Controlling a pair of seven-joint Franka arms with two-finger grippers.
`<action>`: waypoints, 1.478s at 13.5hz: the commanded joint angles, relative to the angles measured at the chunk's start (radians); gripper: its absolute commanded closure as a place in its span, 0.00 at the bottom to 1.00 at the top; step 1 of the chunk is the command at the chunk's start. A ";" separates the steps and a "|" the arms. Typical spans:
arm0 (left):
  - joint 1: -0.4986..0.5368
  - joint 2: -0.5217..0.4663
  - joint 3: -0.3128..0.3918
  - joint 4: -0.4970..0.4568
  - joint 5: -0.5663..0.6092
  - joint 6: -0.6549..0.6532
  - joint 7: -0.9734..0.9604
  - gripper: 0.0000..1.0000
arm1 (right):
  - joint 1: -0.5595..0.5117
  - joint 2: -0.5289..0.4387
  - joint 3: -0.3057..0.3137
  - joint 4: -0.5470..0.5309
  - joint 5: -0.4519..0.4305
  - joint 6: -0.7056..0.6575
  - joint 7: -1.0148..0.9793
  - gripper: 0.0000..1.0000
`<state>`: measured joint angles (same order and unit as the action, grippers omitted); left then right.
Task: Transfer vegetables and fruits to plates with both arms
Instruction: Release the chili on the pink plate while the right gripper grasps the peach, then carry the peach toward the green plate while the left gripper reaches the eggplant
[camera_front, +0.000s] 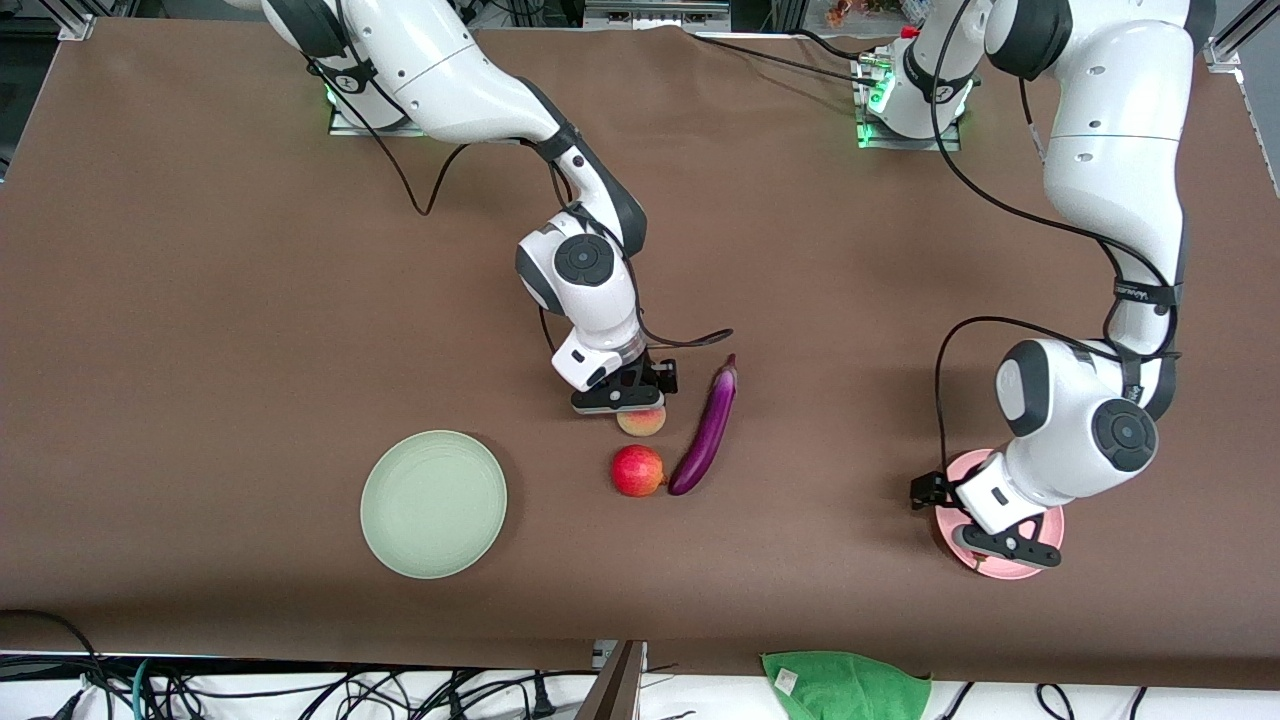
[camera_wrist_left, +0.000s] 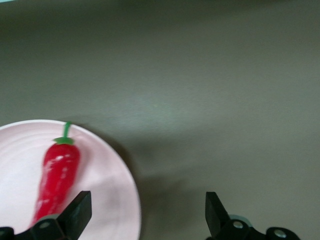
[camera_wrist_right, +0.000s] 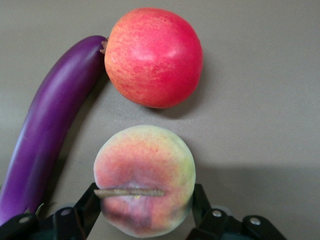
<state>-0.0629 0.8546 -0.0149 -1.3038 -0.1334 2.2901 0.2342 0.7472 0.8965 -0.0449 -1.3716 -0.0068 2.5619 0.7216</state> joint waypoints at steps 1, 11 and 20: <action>-0.034 -0.022 -0.003 -0.014 -0.017 -0.017 -0.053 0.00 | -0.005 -0.007 0.000 0.006 -0.018 -0.029 0.001 0.78; -0.256 -0.019 -0.003 -0.020 -0.018 -0.014 -0.265 0.00 | -0.126 -0.260 -0.012 0.006 -0.010 -0.505 -0.276 0.90; -0.460 0.037 0.001 -0.012 -0.015 0.042 -0.382 0.00 | -0.367 -0.234 -0.072 0.000 0.085 -0.450 -0.847 0.79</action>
<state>-0.5100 0.8904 -0.0316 -1.3131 -0.1334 2.3202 -0.1612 0.3696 0.6566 -0.1287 -1.3552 0.0621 2.0776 -0.1067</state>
